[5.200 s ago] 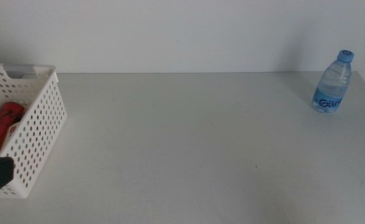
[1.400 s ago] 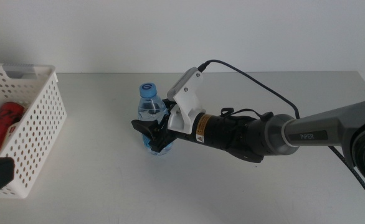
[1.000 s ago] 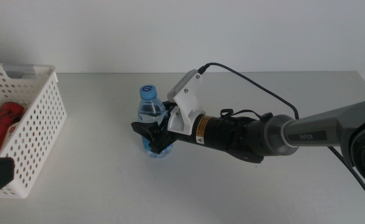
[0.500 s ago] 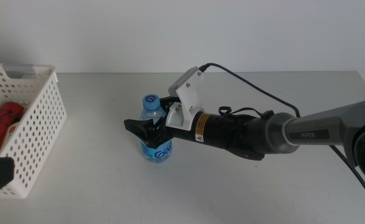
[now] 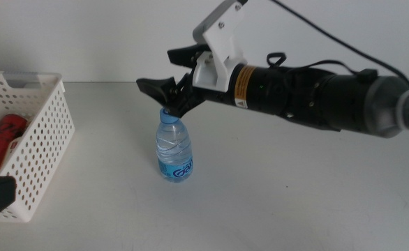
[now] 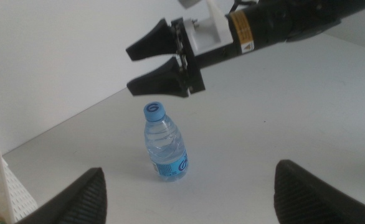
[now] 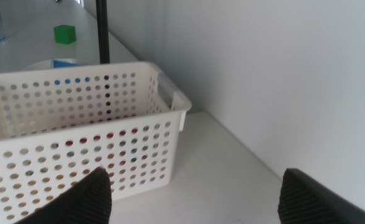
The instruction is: Use arms to grab the bottles and put them into the dustbin to the left of the table.
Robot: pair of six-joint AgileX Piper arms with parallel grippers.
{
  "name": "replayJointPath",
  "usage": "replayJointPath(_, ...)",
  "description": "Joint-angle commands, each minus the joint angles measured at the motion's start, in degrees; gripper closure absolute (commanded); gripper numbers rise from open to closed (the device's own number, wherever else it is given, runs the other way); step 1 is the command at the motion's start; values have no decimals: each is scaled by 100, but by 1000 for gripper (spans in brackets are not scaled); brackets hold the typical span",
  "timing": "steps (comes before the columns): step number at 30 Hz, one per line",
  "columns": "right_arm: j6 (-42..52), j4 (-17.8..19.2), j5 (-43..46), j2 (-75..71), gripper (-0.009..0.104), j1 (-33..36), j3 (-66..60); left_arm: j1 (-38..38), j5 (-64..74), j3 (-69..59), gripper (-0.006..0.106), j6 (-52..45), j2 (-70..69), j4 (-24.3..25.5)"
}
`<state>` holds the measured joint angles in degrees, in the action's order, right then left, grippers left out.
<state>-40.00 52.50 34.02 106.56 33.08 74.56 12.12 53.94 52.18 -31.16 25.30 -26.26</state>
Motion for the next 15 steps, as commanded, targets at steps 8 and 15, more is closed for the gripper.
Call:
replayJointPath(8, -812, 738, -1087, -2226, 19, -104, 45, 44, -410, 130, 11, 25, 94, -193)
replayJointPath(15, 973, -1451, -2327, -4008, 24, -277, -1487, 44, -410, 130, 11, 25, 94, -193)
